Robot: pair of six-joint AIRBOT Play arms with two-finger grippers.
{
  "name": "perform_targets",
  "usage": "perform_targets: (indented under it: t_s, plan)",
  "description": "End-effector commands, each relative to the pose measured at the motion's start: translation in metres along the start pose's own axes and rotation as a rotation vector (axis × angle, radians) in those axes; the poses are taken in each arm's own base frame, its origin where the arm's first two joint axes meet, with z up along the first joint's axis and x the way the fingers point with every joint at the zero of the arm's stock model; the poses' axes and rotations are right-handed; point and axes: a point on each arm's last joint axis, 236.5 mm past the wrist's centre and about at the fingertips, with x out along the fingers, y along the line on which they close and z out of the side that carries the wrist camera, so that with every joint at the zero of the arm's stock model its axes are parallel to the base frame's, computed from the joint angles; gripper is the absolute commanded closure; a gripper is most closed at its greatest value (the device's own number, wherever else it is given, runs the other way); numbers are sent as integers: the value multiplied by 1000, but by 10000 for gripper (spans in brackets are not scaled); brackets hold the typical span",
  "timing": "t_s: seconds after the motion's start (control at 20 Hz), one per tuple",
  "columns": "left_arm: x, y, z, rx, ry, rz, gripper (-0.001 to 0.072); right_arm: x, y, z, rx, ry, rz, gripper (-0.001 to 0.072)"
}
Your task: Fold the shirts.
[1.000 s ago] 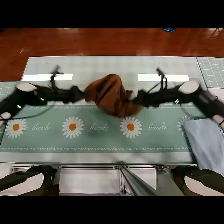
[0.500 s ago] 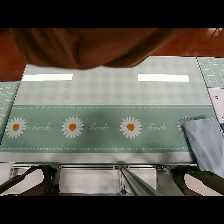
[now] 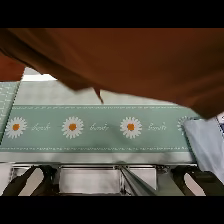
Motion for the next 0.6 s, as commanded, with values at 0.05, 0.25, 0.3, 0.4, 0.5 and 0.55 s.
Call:
perform_targets:
  t_s: [0.05,0.25,0.3,0.4,0.5,0.55]
  plan:
    - [2,11,-100,23,261,103,691,12,-17,-84,67,186,-72,685]
    - [25,39,-165,-57,369,153,691,81,0,-159,107,382,7,685]
    - [37,50,-170,-77,359,166,691,106,7,-172,123,409,36,685]
    - [67,74,-187,-144,369,189,691,155,19,-192,144,468,98,685]
    - [101,96,-216,-222,444,181,691,208,37,-209,172,545,178,685]
    - [121,109,-232,-267,478,179,691,235,47,-217,191,569,225,685]
